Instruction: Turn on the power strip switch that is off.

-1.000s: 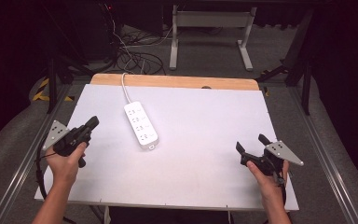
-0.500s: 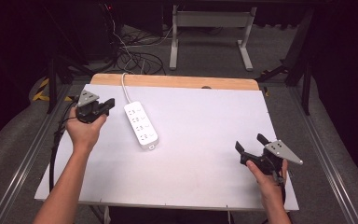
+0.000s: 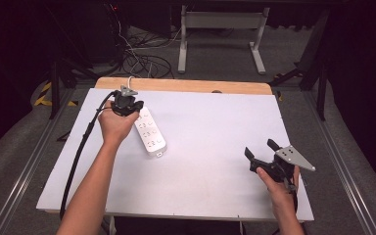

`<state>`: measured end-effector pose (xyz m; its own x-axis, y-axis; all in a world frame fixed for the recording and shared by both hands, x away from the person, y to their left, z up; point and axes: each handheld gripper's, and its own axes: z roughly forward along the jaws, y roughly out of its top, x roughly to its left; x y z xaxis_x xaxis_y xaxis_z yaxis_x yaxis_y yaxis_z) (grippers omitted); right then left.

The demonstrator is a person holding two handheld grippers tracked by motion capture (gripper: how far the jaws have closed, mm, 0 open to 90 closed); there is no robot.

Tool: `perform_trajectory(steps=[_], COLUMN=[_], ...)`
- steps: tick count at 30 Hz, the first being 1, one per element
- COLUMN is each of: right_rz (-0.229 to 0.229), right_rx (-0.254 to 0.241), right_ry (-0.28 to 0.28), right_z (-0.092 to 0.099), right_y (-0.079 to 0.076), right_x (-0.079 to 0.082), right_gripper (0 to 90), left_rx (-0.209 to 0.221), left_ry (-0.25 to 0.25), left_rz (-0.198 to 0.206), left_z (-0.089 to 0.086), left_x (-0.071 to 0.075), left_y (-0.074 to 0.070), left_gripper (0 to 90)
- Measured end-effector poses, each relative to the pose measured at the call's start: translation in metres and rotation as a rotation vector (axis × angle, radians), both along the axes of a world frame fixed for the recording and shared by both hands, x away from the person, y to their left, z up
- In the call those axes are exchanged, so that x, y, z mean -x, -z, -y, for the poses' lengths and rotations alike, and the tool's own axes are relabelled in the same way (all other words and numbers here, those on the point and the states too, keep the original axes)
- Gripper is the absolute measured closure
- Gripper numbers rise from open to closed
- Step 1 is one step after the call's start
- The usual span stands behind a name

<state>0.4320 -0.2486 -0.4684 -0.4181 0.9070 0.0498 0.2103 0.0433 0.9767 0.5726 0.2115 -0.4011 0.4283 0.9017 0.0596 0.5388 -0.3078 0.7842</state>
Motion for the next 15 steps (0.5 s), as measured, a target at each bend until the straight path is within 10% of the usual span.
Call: perform_trajectory(steps=[6,15], right_rz=[0.000,0.002], right_rx=[-0.007,-0.008], right_ry=[-0.006,-0.034], right_z=[-0.001,-0.005], right_y=[0.000,-0.001], right_x=[0.000,-0.002], right_gripper=[10.1,11.5], left_rx=[-0.009,-0.028], left_ry=[-0.057,-0.064], left_rz=[-0.096,-0.122], left_z=[-0.001,0.006], left_x=[-0.022,-0.033], left_y=[0.022,0.042], left_gripper=[90.0,90.0])
